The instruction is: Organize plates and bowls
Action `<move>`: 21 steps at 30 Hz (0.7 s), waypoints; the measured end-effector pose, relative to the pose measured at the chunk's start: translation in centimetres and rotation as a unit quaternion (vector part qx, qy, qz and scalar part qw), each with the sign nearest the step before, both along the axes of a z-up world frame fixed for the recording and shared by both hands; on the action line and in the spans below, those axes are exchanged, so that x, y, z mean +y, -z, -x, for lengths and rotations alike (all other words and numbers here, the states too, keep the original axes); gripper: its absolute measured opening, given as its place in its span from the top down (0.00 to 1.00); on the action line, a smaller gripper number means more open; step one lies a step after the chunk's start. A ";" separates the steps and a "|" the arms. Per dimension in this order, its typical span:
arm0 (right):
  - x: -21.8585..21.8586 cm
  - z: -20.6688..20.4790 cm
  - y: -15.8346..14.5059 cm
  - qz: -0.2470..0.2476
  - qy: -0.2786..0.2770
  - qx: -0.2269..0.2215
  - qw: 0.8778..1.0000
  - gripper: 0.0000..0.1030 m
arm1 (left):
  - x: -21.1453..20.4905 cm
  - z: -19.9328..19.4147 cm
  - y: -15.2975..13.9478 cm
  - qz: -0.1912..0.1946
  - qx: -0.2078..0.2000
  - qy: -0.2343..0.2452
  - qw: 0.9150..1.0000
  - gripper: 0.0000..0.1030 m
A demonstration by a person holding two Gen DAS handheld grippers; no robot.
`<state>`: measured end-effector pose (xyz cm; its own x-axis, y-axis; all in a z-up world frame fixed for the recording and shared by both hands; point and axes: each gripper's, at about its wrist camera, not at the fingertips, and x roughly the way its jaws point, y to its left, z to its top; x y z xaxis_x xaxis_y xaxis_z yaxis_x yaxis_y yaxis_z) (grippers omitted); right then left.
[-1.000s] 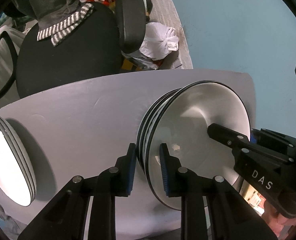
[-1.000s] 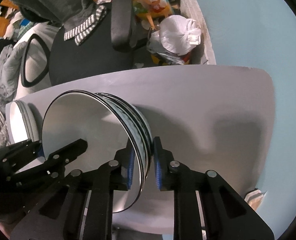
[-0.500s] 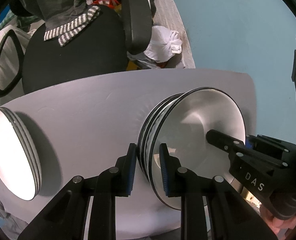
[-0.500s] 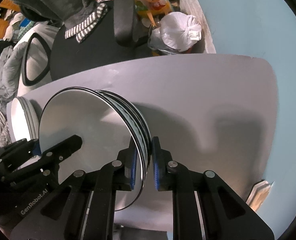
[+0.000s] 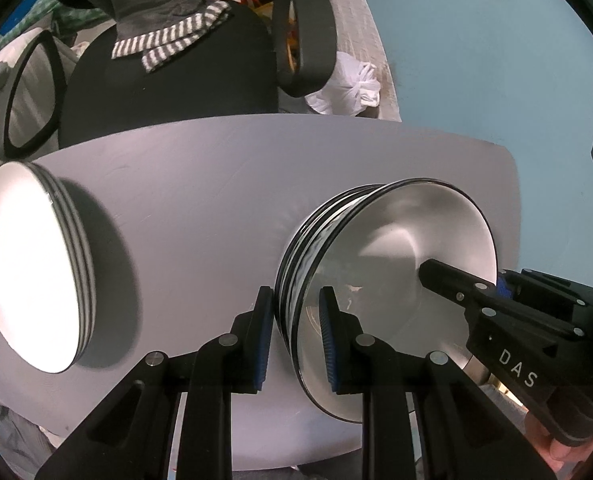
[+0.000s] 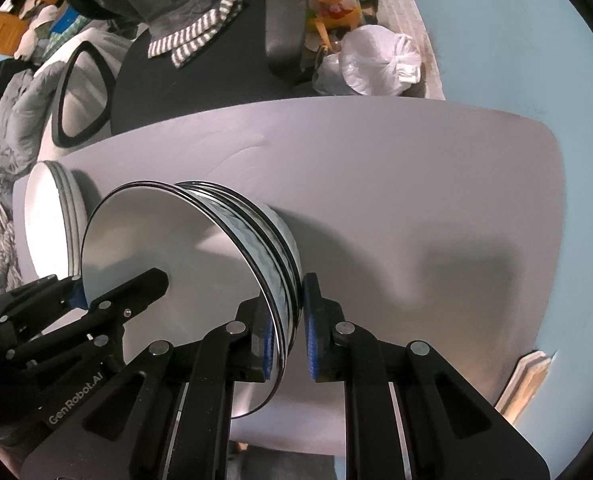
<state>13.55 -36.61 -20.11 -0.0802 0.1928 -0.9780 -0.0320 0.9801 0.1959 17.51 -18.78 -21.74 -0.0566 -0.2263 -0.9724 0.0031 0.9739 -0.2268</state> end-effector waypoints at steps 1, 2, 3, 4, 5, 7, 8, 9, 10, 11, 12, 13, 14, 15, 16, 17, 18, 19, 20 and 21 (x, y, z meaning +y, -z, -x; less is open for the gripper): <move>0.3 0.1 -0.1 0.000 -0.002 -0.001 1.000 0.87 | 0.4 0.2 -0.1 -0.001 -0.001 -0.002 1.000 0.79; 0.6 0.2 -0.2 -0.001 -0.005 -0.001 1.000 0.87 | 0.6 0.4 -0.1 -0.001 -0.001 -0.004 1.000 0.79; 0.8 0.3 -0.3 -0.001 -0.006 -0.002 1.000 0.87 | 0.9 0.5 -0.2 -0.001 -0.001 -0.007 1.000 0.79; 1.1 0.3 -0.3 -0.001 -0.009 -0.004 1.000 0.87 | 1.4 0.8 -0.3 0.000 -0.001 -0.011 1.000 0.79; 1.5 0.4 -0.5 -0.001 -0.013 -0.005 1.000 0.87 | 1.6 0.8 -0.3 0.000 -0.001 -0.013 1.000 0.79; 2.1 0.4 -0.7 -0.001 -0.018 -0.008 1.000 0.87 | 2.4 1.1 -0.5 0.003 -0.001 -0.021 1.000 0.79; 2.5 0.4 -0.8 0.000 -0.021 -0.009 1.000 0.87 | 2.7 1.3 -0.6 0.003 -0.002 -0.023 1.000 0.79; 2.8 0.5 -0.9 0.000 -0.022 -0.010 1.000 0.87 | 3.1 1.5 -0.8 0.003 -0.005 -0.026 1.000 0.79; 3.1 0.5 -1.0 0.000 -0.025 -0.011 1.000 0.87 | 3.3 1.6 -0.9 0.002 -0.007 -0.027 1.000 0.79; 3.6 0.5 -1.2 0.001 -0.028 -0.014 1.000 0.87 | 3.7 1.7 -1.1 0.002 -0.009 -0.030 1.000 0.79; 4.0 0.6 -1.4 0.001 -0.030 -0.015 0.999 0.87 | 4.2 1.9 -1.4 0.002 -0.011 -0.034 0.999 0.79; 4.4 0.6 -1.5 0.002 -0.033 -0.017 0.999 0.87 | 4.6 2.0 -1.5 0.003 -0.012 -0.037 0.999 0.79; 4.9 0.6 -1.7 0.002 -0.036 -0.018 0.999 0.87 | 5.1 2.2 -1.7 0.003 -0.013 -0.041 0.999 0.79; 5.4 0.6 -1.9 0.001 -0.038 -0.020 0.999 0.87 | 5.6 2.3 -1.9 0.002 -0.014 -0.044 0.999 0.79; 5.9 0.6 -2.1 0.000 -0.042 -0.022 0.999 0.87 | 6.1 2.4 -2.1 0.002 -0.017 -0.048 0.999 0.79; 6.3 0.7 -2.3 0.000 -0.044 -0.023 0.999 0.87 | 6.5 2.6 -2.3 0.001 -0.018 -0.050 0.999 0.79; 6.9 0.7 -2.5 0.000 -0.048 -0.025 0.999 0.87 | 7.1 2.7 -2.7 0.001 -0.021 -0.055 0.998 0.79; 7.3 0.7 -2.7 0.000 -0.051 -0.027 0.998 0.87 | 7.5 2.8 -2.9 0.000 -0.023 -0.058 0.998 0.79; 7.9 0.7 -3.0 0.001 -0.055 -0.030 0.998 0.87 | 8.1 2.9 -3.2 0.000 -0.026 -0.062 0.998 0.79; 8.3 0.7 -3.2 0.001 -0.058 -0.033 0.998 0.87 | 8.4 3.0 -3.4 0.000 -0.028 -0.065 0.997 0.79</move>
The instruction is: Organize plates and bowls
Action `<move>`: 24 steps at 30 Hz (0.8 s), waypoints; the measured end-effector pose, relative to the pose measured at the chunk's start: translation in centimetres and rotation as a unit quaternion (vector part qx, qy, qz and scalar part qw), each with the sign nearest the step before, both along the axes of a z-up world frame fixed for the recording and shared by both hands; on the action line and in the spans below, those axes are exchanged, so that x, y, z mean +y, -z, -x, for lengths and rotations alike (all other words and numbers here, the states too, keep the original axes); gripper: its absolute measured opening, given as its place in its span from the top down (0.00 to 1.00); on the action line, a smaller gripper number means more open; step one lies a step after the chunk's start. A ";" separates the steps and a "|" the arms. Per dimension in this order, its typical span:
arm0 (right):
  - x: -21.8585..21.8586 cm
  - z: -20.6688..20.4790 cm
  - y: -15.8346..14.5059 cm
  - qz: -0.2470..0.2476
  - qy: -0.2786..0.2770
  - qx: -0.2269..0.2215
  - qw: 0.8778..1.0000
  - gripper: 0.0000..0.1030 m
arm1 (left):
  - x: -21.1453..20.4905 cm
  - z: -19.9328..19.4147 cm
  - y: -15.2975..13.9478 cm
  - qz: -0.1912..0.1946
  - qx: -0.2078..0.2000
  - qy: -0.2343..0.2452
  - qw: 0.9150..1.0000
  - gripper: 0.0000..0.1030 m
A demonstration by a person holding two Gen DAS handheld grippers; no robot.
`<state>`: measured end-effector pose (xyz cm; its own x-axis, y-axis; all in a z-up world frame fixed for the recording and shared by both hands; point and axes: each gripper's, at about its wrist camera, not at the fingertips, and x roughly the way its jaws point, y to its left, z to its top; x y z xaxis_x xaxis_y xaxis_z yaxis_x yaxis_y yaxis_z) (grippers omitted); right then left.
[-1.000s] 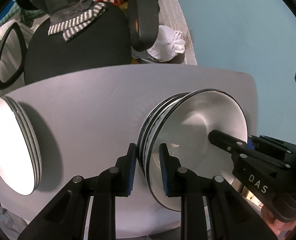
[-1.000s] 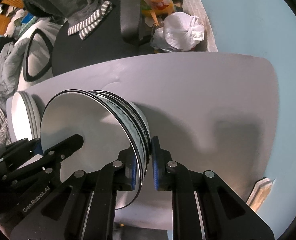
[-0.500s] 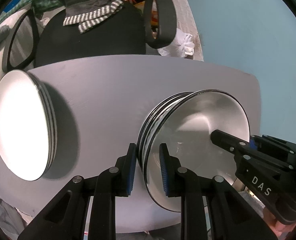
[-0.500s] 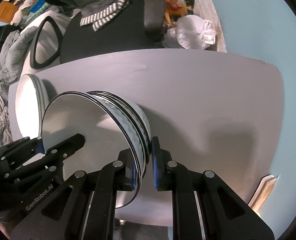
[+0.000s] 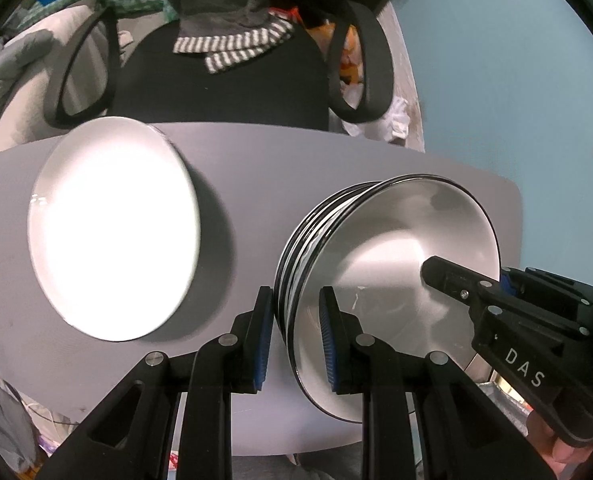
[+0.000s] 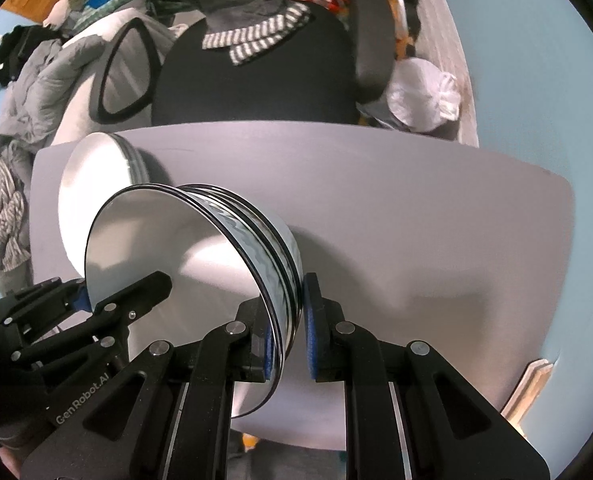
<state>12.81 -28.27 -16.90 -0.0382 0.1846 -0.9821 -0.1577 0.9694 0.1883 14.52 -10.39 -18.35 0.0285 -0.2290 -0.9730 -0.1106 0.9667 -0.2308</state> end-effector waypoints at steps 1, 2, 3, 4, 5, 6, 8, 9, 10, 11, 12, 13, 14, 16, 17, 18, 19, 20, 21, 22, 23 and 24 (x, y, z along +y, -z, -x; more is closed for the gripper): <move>0.5 0.0 -0.2 0.000 -0.003 -0.003 1.000 0.87 | 0.6 0.1 -0.3 0.000 -0.004 -0.004 1.000 0.79; 1.1 0.0 -0.5 0.001 -0.007 -0.005 1.000 0.87 | 1.2 0.2 -0.6 0.000 -0.006 -0.009 1.000 0.79; 1.6 0.0 -0.7 0.001 -0.010 -0.008 1.000 0.87 | 1.8 0.3 -0.8 0.000 -0.007 -0.013 1.000 0.79; 2.2 0.0 -0.9 0.001 -0.013 -0.010 1.000 0.87 | 2.2 0.4 -1.0 0.000 -0.009 -0.016 1.000 0.79; 2.8 -0.1 -1.1 0.002 -0.016 -0.012 1.000 0.87 | 2.7 0.5 -1.1 0.000 -0.011 -0.020 1.000 0.79; 3.4 0.0 -1.3 0.003 -0.021 -0.015 1.000 0.87 | 3.3 0.6 -1.4 0.000 -0.013 -0.024 1.000 0.79; 4.5 0.0 -1.7 0.002 -0.027 -0.019 0.999 0.87 | 4.4 0.8 -1.8 -0.001 -0.017 -0.031 0.999 0.79; 5.2 0.1 -1.9 0.002 -0.031 -0.020 0.999 0.87 | 5.1 1.0 -2.0 -0.001 -0.018 -0.035 0.999 0.79; 5.7 0.2 -2.0 0.002 -0.035 -0.022 0.999 0.87 | 5.7 1.2 -2.2 -0.001 -0.019 -0.039 0.999 0.79; 6.3 0.3 -2.1 0.002 -0.039 -0.023 0.999 0.87 | 6.3 1.3 -2.2 0.000 -0.020 -0.042 0.999 0.79; 7.0 0.3 -2.2 0.003 -0.044 -0.025 0.999 0.87 | 6.9 1.4 -2.3 0.000 -0.020 -0.045 0.999 0.79; 7.6 0.4 -2.3 0.004 -0.048 -0.026 0.999 0.87 | 7.6 1.6 -2.4 0.000 -0.021 -0.050 0.999 0.79; 8.1 0.5 -2.3 0.004 -0.052 -0.027 0.998 0.87 | 8.1 1.7 -2.4 0.000 -0.022 -0.053 0.998 0.79; 9.3 0.5 -2.4 0.004 -0.058 -0.029 0.998 0.87 | 9.4 2.0 -2.6 -0.001 -0.024 -0.059 0.998 0.79; 10.1 0.6 -2.5 0.005 -0.062 -0.031 0.998 0.87 | 9.8 2.2 -2.6 -0.002 -0.024 -0.061 0.998 0.79; 10.4 0.7 -2.5 0.005 -0.065 -0.031 0.997 0.87 | 10.3 2.3 -2.7 -0.003 -0.025 -0.063 0.998 0.79; 11.0 0.7 -2.5 0.006 -0.068 -0.032 0.997 0.87 | 10.9 2.4 -2.7 -0.003 -0.025 -0.066 0.997 0.79; 11.7 0.6 -2.4 0.007 -0.071 -0.032 0.997 0.87 | 11.3 2.5 -2.6 -0.003 -0.025 -0.068 0.997 0.79; 12.3 0.6 -2.4 0.007 -0.073 -0.032 0.997 0.87 | 11.9 2.6 -2.5 -0.004 -0.025 -0.071 0.997 0.79; 12.8 0.6 -2.3 0.007 -0.075 -0.031 0.997 0.87 | 12.5 2.7 -2.4 -0.005 -0.024 -0.072 0.997 0.79; 13.4 0.6 -2.2 0.007 -0.077 -0.030 0.997 0.87 | 13.0 2.8 -2.3 -0.006 -0.023 -0.074 0.997 0.79; 13.9 0.6 -2.0 0.006 -0.079 -0.029 0.996 0.87 | 13.5 2.7 -2.0 -0.008 -0.021 -0.075 0.997 0.79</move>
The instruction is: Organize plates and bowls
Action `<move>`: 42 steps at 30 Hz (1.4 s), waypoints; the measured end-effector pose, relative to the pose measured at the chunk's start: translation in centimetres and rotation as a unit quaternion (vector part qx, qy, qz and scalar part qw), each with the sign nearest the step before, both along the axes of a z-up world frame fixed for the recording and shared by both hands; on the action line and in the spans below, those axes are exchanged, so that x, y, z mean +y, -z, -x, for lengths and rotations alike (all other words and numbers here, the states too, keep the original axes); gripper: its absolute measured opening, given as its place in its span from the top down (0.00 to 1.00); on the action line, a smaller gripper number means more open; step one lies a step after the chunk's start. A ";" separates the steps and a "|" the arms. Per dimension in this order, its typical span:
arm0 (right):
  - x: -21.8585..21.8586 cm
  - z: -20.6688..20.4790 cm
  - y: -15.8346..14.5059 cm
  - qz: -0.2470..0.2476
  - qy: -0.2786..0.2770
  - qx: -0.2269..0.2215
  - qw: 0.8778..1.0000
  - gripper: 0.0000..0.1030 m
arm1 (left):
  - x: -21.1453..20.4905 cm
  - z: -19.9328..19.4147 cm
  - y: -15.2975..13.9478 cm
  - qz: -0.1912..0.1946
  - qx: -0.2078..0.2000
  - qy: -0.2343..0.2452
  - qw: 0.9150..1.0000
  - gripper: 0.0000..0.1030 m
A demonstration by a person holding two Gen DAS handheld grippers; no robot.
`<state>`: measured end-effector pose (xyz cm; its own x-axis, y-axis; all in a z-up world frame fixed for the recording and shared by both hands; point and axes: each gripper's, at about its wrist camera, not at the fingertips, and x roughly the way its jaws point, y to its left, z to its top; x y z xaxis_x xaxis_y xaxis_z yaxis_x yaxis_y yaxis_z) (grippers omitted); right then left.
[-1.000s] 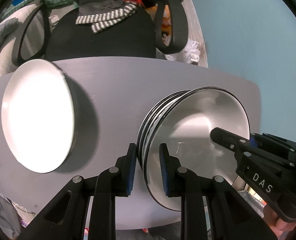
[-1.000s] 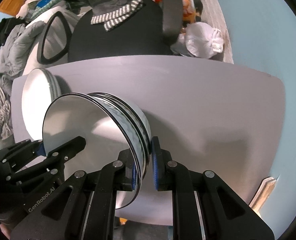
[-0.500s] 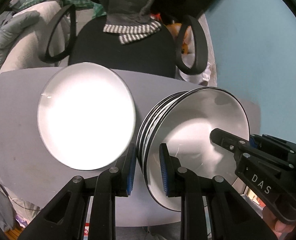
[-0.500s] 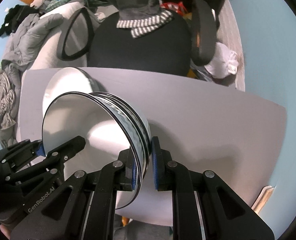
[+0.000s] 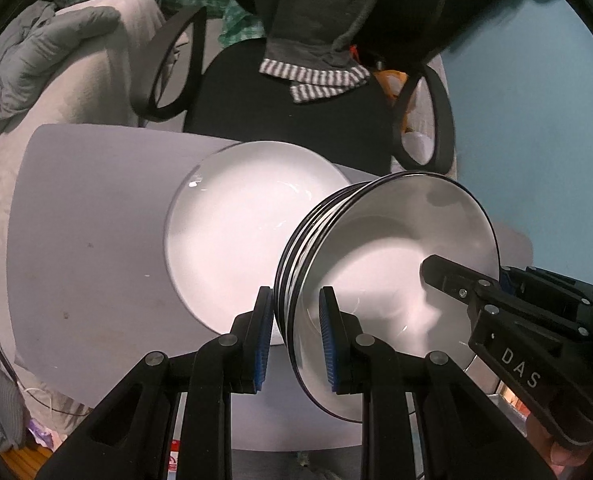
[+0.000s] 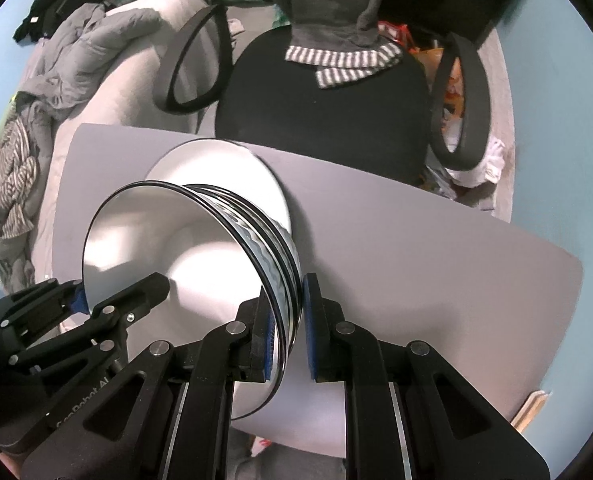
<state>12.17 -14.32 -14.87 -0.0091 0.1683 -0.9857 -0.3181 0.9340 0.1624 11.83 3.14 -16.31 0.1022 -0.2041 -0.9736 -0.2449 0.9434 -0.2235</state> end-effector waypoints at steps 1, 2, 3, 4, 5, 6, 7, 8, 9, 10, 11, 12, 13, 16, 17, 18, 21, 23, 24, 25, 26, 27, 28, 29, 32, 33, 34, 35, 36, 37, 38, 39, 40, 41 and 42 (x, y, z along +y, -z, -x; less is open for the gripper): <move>0.6 0.0 0.2 0.000 -0.002 0.001 1.000 0.87 | 0.3 0.0 0.1 -0.002 0.003 0.001 1.000 0.79; 1.1 -0.1 0.4 0.001 -0.003 0.004 1.000 0.87 | 0.6 0.0 0.3 -0.003 0.005 0.001 1.000 0.79; 1.5 -0.1 0.6 0.002 -0.002 0.005 1.000 0.87 | 0.7 -0.1 0.4 -0.003 0.006 0.001 1.000 0.79; 1.9 -0.1 0.9 0.003 -0.002 0.008 1.000 0.87 | 1.0 -0.1 0.6 -0.004 0.008 0.002 1.000 0.79; 2.3 -0.2 1.1 0.004 -0.002 0.011 1.000 0.87 | 1.3 -0.2 0.9 -0.004 0.010 0.002 1.000 0.79; 2.7 -0.3 1.5 0.005 0.001 0.015 1.000 0.87 | 1.5 -0.2 1.1 -0.003 0.013 0.001 1.000 0.79; 3.0 -0.3 1.7 0.006 0.001 0.017 1.000 0.87 | 1.8 -0.2 1.5 -0.003 0.017 0.001 1.000 0.79; 3.4 -0.3 2.1 0.008 0.001 0.020 1.000 0.87 | 2.0 -0.3 1.7 -0.002 0.019 0.000 1.000 0.79; 3.6 -0.3 2.2 0.009 0.001 0.021 1.000 0.87 | 2.3 -0.3 2.0 0.000 0.022 -0.003 1.000 0.79; 3.9 -0.3 2.5 0.011 0.001 0.023 1.000 0.87 | 2.5 -0.3 2.2 0.001 0.024 -0.005 1.000 0.79; 4.3 -0.3 2.7 0.012 0.000 0.024 1.000 0.87 | 2.7 -0.3 2.3 0.002 0.024 -0.006 1.000 0.79; 4.5 -0.3 2.8 0.014 -0.001 0.025 1.000 0.87 | 2.9 -0.3 2.5 0.002 0.024 -0.006 1.000 0.79; 4.7 -0.3 3.1 0.016 0.000 0.027 1.000 0.87 | 3.0 -0.4 2.7 0.002 0.026 -0.006 1.000 0.79; 4.9 -0.5 3.6 0.017 0.001 0.033 0.999 0.87 | 3.3 -0.5 3.1 0.004 0.029 -0.008 1.000 0.79; 4.9 -0.5 3.8 0.018 0.002 0.034 0.999 0.87 | 3.4 -0.6 3.2 0.005 0.029 -0.008 1.000 0.79; 5.0 -0.6 3.9 0.019 0.003 0.035 0.999 0.87 | 3.4 -0.4 3.0 0.004 0.028 -0.008 1.000 0.79; 5.2 -0.9 4.0 0.021 0.004 0.035 0.999 0.87 | 3.4 -0.5 3.3 0.004 0.027 -0.004 1.000 0.79; 5.3 -1.0 4.2 0.022 0.004 0.036 0.999 0.87 | 3.4 -0.6 3.6 0.007 0.032 -0.005 0.999 0.79; 5.4 -1.0 4.2 0.024 0.004 0.036 0.999 0.87 | 3.5 -0.7 3.8 0.008 0.034 -0.006 0.999 0.79; 5.5 -1.1 4.3 0.027 0.003 0.036 0.999 0.87 | 3.5 -0.8 4.1 0.011 0.037 -0.008 0.999 0.79; 5.6 -1.1 4.4 0.030 0.003 0.035 0.999 0.87 | 3.5 -0.8 4.3 0.011 0.037 -0.008 0.999 0.79; 5.6 -1.2 4.5 0.031 0.003 0.035 0.999 0.87 | 3.5 -0.9 4.4 0.011 0.037 -0.008 0.999 0.79; 5.6 -1.2 4.6 0.032 0.003 0.036 0.999 0.87 | 3.5 -0.9 4.5 0.010 0.035 -0.008 0.999 0.79; 5.6 -1.3 4.7 0.031 0.004 0.036 0.999 0.87 | 3.4 -0.9 4.4 0.008 0.034 -0.006 0.999 0.79; 5.5 -1.6 4.8 0.026 0.005 0.040 0.999 0.87 | 3.3 -1.0 4.3 0.004 0.034 -0.004 0.999 0.79; 5.4 -1.7 4.8 0.024 0.005 0.040 0.999 0.87 | 3.3 -1.1 4.3 0.002 0.034 -0.003 0.999 0.79; 5.4 -1.8 4.8 0.024 0.004 0.040 0.999 0.87 | 3.3 -1.2 4.3 0.001 0.034 -0.003 0.999 0.79; 5.4 -1.9 4.9 0.023 0.004 0.040 0.999 0.87 | 3.3 -1.3 4.2 0.001 0.034 -0.004 0.999 0.79; 5.4 -1.9 5.0 0.023 0.003 0.041 0.999 0.87 | 3.3 -1.3 4.2 0.001 0.034 -0.005 0.999 0.79; 5.4 -2.0 5.0 0.021 0.002 0.040 0.999 0.87 | 3.3 -1.3 4.2 0.000 0.034 -0.007 0.999 0.79; 5.4 -1.9 5.0 0.019 0.000 0.039 0.999 0.87 | 3.2 -1.2 4.2 0.000 0.034 -0.006 0.999 0.78; 5.3 -1.9 5.0 0.017 -0.001 0.039 0.999 0.87 | 3.1 -1.2 4.2 0.000 0.034 -0.003 0.999 0.75; 5.3 -1.8 4.9 0.015 0.000 0.039 0.999 0.86 | 3.0 -1.2 4.2 0.002 0.032 -0.001 0.999 0.73; 5.2 -1.8 4.9 0.011 0.003 0.040 0.999 0.85 | 2.9 -1.3 4.2 0.004 0.031 0.001 1.000 0.71; 5.1 -1.7 4.9 0.007 0.005 0.041 0.999 0.84 | 2.8 -1.2 4.2 0.003 0.030 0.002 1.000 0.71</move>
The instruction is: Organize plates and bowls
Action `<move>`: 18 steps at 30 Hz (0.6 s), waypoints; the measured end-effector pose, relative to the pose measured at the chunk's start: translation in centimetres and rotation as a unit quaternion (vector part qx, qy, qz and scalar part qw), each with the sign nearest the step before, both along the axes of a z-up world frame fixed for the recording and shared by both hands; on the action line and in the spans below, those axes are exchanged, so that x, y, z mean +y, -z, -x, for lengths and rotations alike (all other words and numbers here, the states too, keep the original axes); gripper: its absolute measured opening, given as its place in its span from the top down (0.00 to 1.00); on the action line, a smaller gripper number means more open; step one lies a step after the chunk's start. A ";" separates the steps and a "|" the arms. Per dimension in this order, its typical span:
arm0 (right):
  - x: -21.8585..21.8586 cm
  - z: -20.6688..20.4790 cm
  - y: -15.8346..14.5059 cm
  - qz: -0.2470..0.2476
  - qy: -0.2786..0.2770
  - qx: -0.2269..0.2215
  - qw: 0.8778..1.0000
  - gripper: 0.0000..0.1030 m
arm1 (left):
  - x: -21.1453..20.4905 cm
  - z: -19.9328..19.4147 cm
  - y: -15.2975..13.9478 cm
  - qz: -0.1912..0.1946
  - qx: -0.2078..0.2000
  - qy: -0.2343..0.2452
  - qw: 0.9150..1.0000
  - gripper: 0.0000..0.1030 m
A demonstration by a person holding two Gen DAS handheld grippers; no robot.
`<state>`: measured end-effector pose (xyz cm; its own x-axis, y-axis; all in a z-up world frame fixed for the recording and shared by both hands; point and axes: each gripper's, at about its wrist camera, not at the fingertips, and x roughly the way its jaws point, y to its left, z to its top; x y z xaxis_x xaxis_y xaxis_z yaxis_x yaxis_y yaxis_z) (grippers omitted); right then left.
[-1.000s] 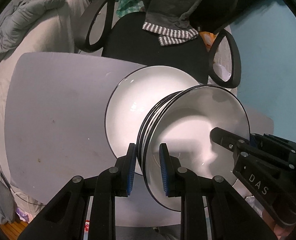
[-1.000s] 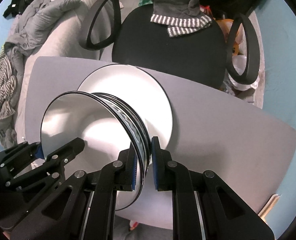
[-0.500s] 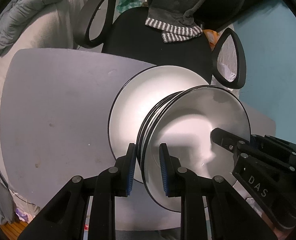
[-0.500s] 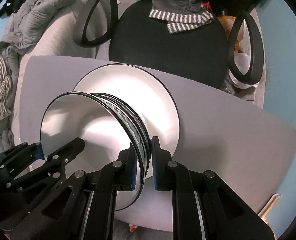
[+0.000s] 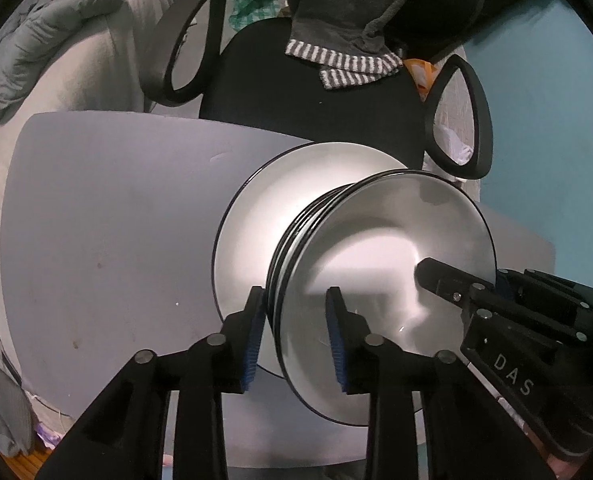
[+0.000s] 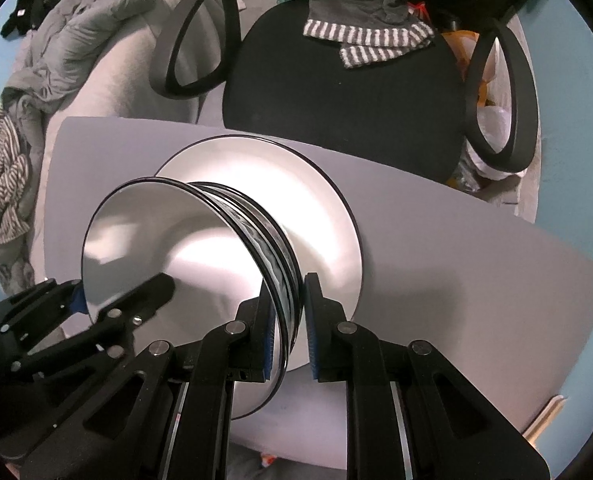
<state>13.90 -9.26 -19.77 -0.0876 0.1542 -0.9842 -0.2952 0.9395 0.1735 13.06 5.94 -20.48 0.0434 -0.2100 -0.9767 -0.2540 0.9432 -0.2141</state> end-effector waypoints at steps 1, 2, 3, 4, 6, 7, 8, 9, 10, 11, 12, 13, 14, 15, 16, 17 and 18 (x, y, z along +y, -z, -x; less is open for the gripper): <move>0.0 0.0 0.0 -0.002 0.001 0.000 1.000 0.83 | 0.0 0.0 0.0 -0.001 0.000 -0.001 1.000 0.71; -0.1 0.2 -0.1 -0.006 0.002 -0.002 1.000 0.83 | 0.0 0.0 -0.1 -0.001 0.000 -0.003 1.000 0.71; -0.2 0.2 -0.1 -0.009 0.002 -0.001 1.000 0.80 | 0.0 0.0 -0.1 0.000 -0.002 -0.006 1.000 0.69; -0.3 0.2 -0.1 -0.014 0.004 -0.001 1.000 0.76 | 0.1 0.1 -0.1 0.001 -0.004 -0.008 1.000 0.67; -0.4 0.4 -0.4 -0.006 0.003 -0.012 1.000 0.66 | 0.1 0.3 0.0 -0.002 0.000 -0.012 1.000 0.58; -0.5 0.4 -0.6 0.005 0.003 -0.022 1.000 0.59 | 0.1 0.5 -0.1 -0.004 0.002 -0.012 1.000 0.57; -0.7 0.4 -0.7 0.009 0.006 -0.027 1.000 0.55 | 0.1 0.7 -0.2 -0.007 0.001 -0.010 1.000 0.55; -0.9 0.4 -0.9 0.009 0.011 -0.031 0.999 0.52 | 0.1 0.9 -0.4 -0.010 -0.002 -0.008 1.000 0.55; -1.2 0.5 -1.1 0.007 0.015 -0.033 0.999 0.52 | 0.2 1.2 -0.8 -0.020 -0.007 -0.007 1.000 0.55; -1.5 0.5 -1.5 0.004 0.019 -0.038 0.999 0.52 | 0.3 1.5 -1.0 -0.025 -0.010 -0.008 1.000 0.54; -1.7 0.5 -1.8 0.004 0.020 -0.043 0.999 0.52 | 0.4 1.8 -1.3 -0.029 -0.013 -0.011 0.999 0.54; -1.9 0.6 -2.1 0.005 0.021 -0.050 0.999 0.52 | 0.6 2.2 -1.8 -0.033 -0.018 -0.015 0.999 0.54; -2.1 0.8 -2.7 0.008 0.022 -0.061 0.998 0.51 | 0.8 2.6 -2.3 -0.035 -0.025 -0.019 0.999 0.54; -2.2 0.9 -3.0 0.010 0.022 -0.068 0.997 0.48 | 1.0 2.9 -2.7 -0.037 -0.029 -0.020 0.999 0.53; -2.3 1.1 -3.4 0.012 0.021 -0.077 0.997 0.45 | 1.2 3.4 -3.6 -0.039 -0.039 -0.025 0.998 0.52; -2.4 1.3 -4.0 0.012 0.020 -0.087 0.996 0.44 | 1.5 3.6 -4.0 -0.039 -0.044 -0.028 0.998 0.49; -2.5 1.5 -4.5 0.012 0.017 -0.097 0.995 0.42 | 1.7 3.8 -4.7 -0.038 -0.053 -0.034 0.997 0.44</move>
<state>12.35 -11.76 -15.24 0.1099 0.1294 -0.9855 -0.2891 0.9528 0.0929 9.28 7.67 -15.78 0.1582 -0.1296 -0.9789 -0.2974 0.9391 -0.1724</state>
